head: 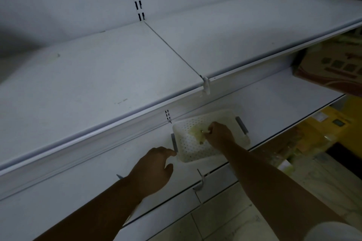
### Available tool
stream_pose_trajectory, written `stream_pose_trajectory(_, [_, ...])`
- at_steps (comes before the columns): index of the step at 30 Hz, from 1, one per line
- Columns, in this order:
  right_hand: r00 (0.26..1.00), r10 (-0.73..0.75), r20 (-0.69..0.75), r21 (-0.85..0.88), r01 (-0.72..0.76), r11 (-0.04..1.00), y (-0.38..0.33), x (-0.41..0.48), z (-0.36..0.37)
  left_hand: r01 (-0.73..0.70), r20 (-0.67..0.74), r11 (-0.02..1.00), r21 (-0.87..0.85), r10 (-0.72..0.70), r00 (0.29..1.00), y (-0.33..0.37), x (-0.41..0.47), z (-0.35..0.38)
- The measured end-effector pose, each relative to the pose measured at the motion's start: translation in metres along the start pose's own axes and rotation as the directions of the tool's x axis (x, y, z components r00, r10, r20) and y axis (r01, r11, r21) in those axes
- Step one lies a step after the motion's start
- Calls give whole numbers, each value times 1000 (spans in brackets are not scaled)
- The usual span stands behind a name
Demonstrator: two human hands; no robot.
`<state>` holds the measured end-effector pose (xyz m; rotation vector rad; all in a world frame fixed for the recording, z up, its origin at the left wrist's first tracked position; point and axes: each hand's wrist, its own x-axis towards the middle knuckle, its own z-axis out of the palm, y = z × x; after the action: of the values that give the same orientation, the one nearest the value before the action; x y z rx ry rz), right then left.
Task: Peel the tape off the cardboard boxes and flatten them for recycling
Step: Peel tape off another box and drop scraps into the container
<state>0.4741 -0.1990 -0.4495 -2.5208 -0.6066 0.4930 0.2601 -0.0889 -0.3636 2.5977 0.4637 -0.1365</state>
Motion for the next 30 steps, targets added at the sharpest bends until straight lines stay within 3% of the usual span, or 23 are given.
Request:
stream_pose_trajectory(5, [998,2,63,35,-5,999,-1,-7,3,-17,-19,1000,13,18,1000,-1,1,2])
stream_pose_trajectory(11, [999,-35,31,-249,42,968,-1,-10,7,-15,-20,1000,-4,15,1000,-8,-5,2])
stream_pose_trajectory(14, [998,-64,18,-246,66,967,0,-14,6,-22,-15,1000,17,22,1000,-12,-4,1])
stream_pose_trajectory(21, [981,-141,130,-428,184,885,8,-51,-7,-45,56,955,292,30,998,-2,3,-5])
stream_pose_trajectory(25, [978,-134,158,-459,193,867,5,-91,-19,-67,112,941,331,31,993,6,0,-6])
stream_pose_trajectory(30, [986,-114,123,-515,161,842,0,-149,-32,-204,165,894,398,149,975,18,-22,-16])
